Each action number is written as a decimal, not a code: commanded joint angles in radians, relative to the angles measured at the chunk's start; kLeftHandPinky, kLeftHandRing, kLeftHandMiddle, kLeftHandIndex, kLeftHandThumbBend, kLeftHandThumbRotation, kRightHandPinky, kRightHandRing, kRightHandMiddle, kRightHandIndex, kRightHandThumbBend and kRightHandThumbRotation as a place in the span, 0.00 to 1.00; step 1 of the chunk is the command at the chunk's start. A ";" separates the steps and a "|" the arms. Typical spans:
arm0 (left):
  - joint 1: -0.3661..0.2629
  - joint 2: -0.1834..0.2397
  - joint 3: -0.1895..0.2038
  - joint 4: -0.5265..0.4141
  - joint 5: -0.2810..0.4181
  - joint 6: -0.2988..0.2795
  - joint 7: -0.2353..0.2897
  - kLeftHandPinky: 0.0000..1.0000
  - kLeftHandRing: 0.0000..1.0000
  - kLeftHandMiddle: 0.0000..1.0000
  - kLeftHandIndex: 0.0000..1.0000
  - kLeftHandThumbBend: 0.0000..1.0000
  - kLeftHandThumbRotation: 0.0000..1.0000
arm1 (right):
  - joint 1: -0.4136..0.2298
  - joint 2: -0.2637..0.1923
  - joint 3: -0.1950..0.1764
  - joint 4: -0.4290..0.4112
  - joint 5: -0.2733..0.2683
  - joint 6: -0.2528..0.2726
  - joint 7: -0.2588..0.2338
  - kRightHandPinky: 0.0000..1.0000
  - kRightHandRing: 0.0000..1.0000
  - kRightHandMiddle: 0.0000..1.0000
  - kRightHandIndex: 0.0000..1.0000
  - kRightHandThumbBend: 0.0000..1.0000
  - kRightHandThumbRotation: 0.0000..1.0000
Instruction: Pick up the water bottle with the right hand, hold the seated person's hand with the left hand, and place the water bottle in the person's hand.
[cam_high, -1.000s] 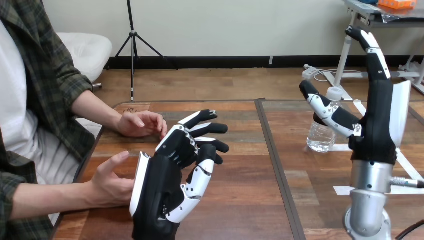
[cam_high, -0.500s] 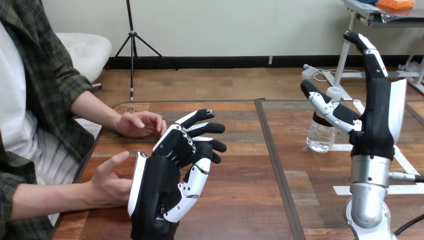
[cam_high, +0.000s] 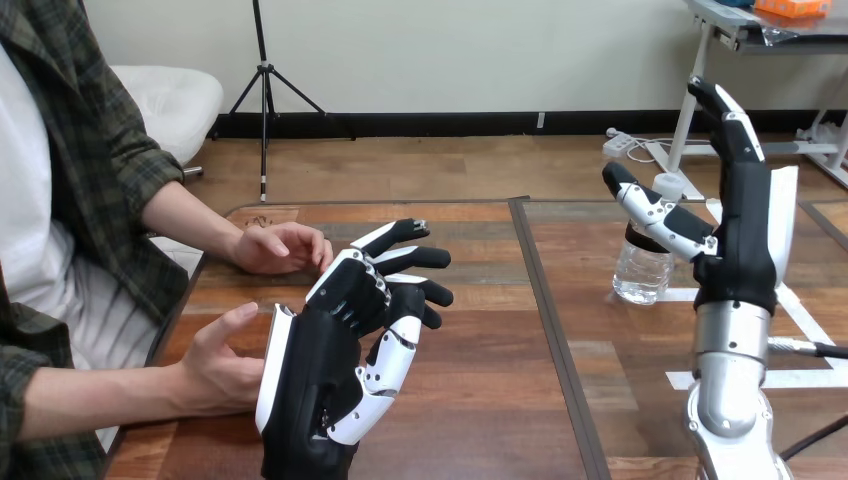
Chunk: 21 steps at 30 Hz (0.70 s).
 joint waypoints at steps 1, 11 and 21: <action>-0.036 -0.027 -0.001 -0.026 0.009 -0.027 -0.001 0.45 0.56 0.67 0.74 0.23 0.41 | -0.120 -0.028 -0.003 0.052 0.022 -0.004 0.012 0.95 0.93 0.90 0.86 0.70 0.00; -0.036 -0.027 -0.001 -0.023 0.003 -0.030 -0.003 0.45 0.56 0.67 0.74 0.23 0.41 | -0.178 -0.042 0.000 0.154 0.032 0.006 0.006 0.96 0.94 0.91 0.88 0.70 0.04; -0.030 -0.024 -0.003 -0.027 0.000 -0.030 -0.006 0.45 0.57 0.67 0.74 0.23 0.41 | -0.217 -0.064 0.008 0.217 0.026 0.017 0.002 0.96 0.94 0.91 0.88 0.70 0.06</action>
